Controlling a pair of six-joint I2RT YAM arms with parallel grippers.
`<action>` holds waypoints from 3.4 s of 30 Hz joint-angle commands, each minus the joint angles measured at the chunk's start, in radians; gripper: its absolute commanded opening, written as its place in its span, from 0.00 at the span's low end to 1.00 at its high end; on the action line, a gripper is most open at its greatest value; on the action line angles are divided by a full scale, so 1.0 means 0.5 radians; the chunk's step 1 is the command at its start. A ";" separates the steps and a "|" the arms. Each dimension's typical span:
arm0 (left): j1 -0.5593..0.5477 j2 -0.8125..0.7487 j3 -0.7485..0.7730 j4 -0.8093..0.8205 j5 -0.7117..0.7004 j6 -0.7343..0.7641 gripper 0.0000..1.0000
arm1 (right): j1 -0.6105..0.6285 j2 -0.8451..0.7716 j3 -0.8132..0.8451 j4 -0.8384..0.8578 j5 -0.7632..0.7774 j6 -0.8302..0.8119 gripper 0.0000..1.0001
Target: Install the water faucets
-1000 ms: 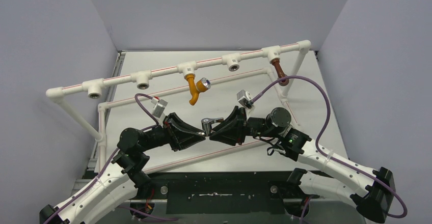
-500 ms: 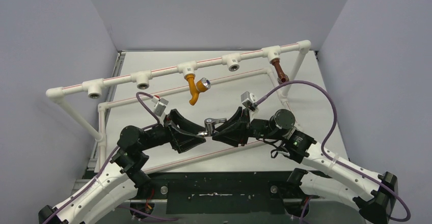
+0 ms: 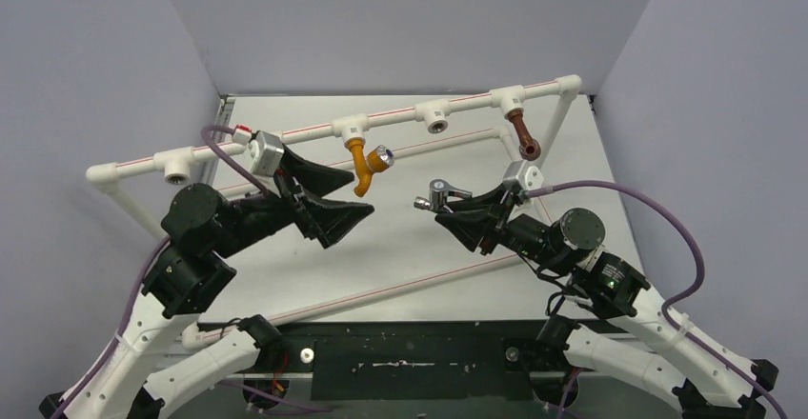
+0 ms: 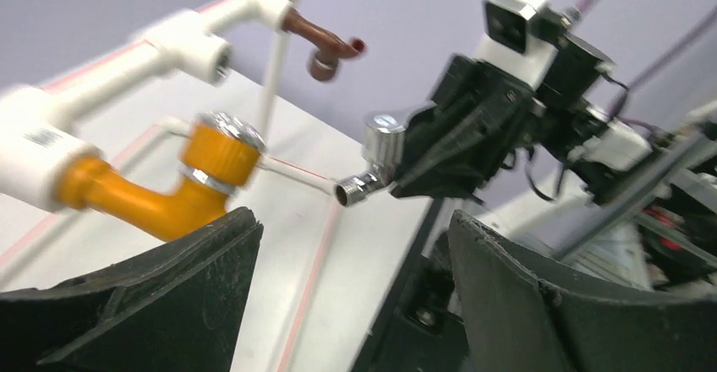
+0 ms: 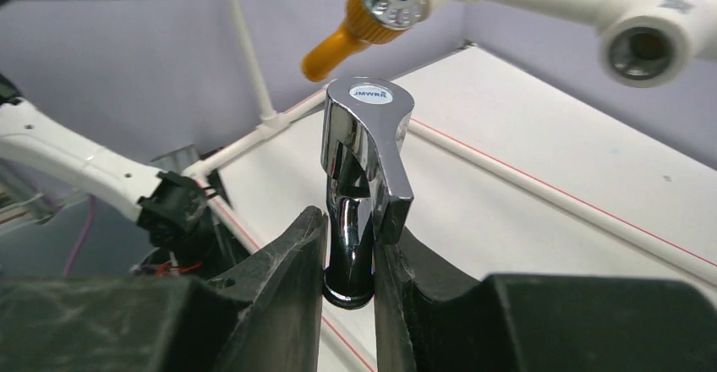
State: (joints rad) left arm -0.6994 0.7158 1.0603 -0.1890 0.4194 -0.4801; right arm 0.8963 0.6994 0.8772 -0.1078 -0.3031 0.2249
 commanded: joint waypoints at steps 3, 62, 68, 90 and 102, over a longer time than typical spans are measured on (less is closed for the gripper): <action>0.000 0.365 0.635 -0.497 -0.632 0.481 0.79 | -0.005 -0.037 0.118 -0.071 0.554 -0.286 0.00; 0.917 1.087 0.148 -0.314 -1.846 0.203 0.75 | 0.345 0.390 -0.123 1.055 1.743 -0.754 0.00; 0.914 1.123 0.144 -0.325 -1.897 0.112 0.76 | 0.361 0.425 -0.082 1.133 1.774 -0.818 0.00; 0.909 1.155 0.156 -0.364 -1.978 0.025 0.76 | 0.400 0.572 -0.021 1.366 1.926 -0.995 0.00; 0.906 1.155 0.156 -0.363 -1.965 0.029 0.76 | 0.411 0.642 -0.005 1.417 1.956 -1.030 0.00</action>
State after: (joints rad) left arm -0.2256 1.2270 1.2350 -0.0788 -0.5713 -0.4522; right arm 1.0893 1.0153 0.8177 0.5014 0.6601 -0.2752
